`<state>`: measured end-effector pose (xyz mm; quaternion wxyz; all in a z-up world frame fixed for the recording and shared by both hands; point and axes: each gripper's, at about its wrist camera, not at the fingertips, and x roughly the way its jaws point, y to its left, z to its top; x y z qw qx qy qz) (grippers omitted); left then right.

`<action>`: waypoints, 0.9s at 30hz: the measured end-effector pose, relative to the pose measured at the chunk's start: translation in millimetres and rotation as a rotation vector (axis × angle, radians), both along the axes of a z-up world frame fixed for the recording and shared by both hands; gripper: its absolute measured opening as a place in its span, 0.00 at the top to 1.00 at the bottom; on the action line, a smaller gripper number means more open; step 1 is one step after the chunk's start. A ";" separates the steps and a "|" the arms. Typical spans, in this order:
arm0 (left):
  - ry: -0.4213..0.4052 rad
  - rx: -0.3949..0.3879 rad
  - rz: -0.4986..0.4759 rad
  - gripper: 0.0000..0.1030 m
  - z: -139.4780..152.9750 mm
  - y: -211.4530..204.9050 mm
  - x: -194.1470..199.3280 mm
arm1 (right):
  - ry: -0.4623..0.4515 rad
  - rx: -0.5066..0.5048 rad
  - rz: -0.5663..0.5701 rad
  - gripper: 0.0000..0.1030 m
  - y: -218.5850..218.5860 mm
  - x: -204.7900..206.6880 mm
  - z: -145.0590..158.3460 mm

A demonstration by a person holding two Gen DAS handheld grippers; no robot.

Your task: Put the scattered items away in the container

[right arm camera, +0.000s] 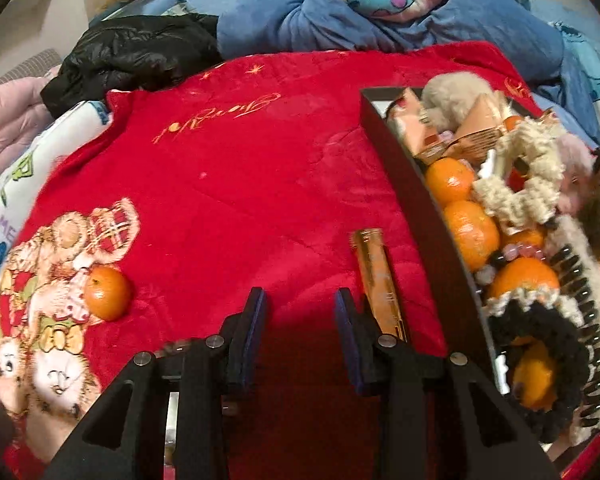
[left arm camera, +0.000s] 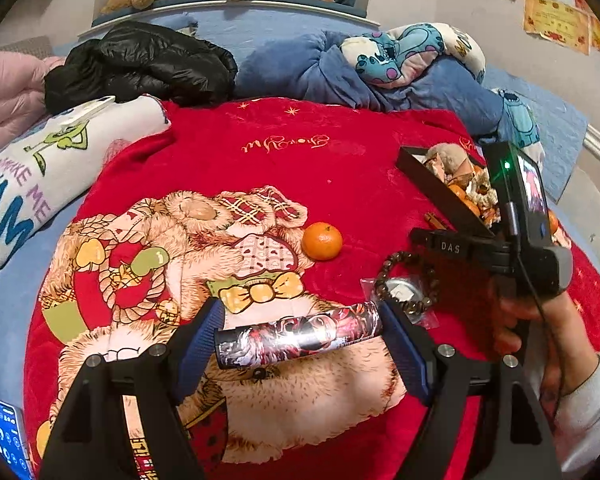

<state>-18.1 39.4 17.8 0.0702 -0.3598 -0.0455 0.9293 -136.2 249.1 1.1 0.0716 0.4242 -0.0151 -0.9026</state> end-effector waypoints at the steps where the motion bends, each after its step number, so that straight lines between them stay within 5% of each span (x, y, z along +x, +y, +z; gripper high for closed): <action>1: 0.003 0.003 -0.001 0.22 1.0 1.7 -0.1 | -0.008 -0.001 0.000 0.66 2.6 -1.4 -1.2; 9: 0.007 -0.020 -0.046 0.22 2.1 24.8 -1.0 | -0.030 -0.023 0.015 0.68 7.6 -4.1 -7.2; 12: -0.001 -0.030 -0.053 0.22 -0.9 27.9 -0.4 | -0.025 -0.051 0.011 0.89 11.2 -2.4 -6.7; 15: -0.011 -0.020 -0.042 0.22 -2.2 25.8 -1.7 | -0.022 -0.078 0.036 0.94 13.7 0.4 -5.6; 27: -0.002 -0.011 -0.029 0.22 0.4 23.2 -0.8 | 0.007 -0.096 0.089 0.98 7.6 16.1 6.3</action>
